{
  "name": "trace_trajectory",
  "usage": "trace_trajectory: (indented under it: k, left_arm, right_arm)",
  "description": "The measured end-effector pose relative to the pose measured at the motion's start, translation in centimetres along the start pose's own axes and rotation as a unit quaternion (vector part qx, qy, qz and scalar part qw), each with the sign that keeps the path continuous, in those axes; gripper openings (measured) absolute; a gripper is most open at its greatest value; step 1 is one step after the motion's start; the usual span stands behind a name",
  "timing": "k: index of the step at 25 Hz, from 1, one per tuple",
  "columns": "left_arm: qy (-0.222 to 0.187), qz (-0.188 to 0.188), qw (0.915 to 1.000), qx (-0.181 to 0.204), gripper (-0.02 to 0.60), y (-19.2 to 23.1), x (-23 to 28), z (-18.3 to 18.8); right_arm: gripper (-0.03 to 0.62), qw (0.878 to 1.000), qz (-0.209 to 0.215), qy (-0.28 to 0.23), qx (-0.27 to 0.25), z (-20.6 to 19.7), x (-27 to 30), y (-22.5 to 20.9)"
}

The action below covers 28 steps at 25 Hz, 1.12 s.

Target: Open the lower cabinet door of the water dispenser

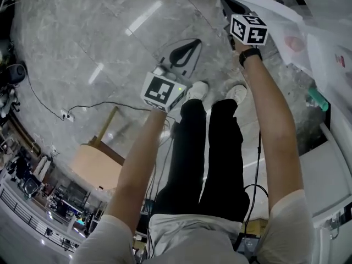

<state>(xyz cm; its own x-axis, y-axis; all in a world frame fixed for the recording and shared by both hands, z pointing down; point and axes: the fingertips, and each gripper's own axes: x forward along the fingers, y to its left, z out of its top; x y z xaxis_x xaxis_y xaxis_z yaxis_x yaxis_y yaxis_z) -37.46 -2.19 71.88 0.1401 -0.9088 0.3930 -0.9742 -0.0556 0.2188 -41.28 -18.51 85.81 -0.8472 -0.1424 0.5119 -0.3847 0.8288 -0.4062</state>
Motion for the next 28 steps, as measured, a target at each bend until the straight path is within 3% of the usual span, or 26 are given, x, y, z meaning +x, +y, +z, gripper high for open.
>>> trace_trajectory:
  k: [5,10,17,23,28]
  left_arm:
    - [-0.007,0.008,0.9999,0.014,0.005,-0.1,-0.5,1.1]
    - [-0.011,0.014,0.9998,0.011,0.005,0.1,-0.4,1.6]
    - [0.019,0.018,0.9991,-0.033,0.005,-2.3,-0.7,2.9]
    - [0.025,-0.005,0.9985,-0.049,0.005,-7.1,-2.3,7.8]
    - [0.039,-0.069,0.9965,-0.026,0.005,-13.0,-3.0,12.4]
  right_arm:
    - [0.008,0.995,0.010,-0.021,0.097,1.4,0.8,-1.1]
    - [0.008,0.991,0.018,-0.028,0.128,1.5,-0.2,-1.4]
    - [0.008,0.998,0.050,0.026,-0.029,2.6,-7.5,2.8]
    - [0.008,0.997,0.003,0.037,-0.065,5.1,-19.9,6.4]
    - [0.008,0.996,-0.048,0.040,-0.064,6.2,-30.8,8.4]
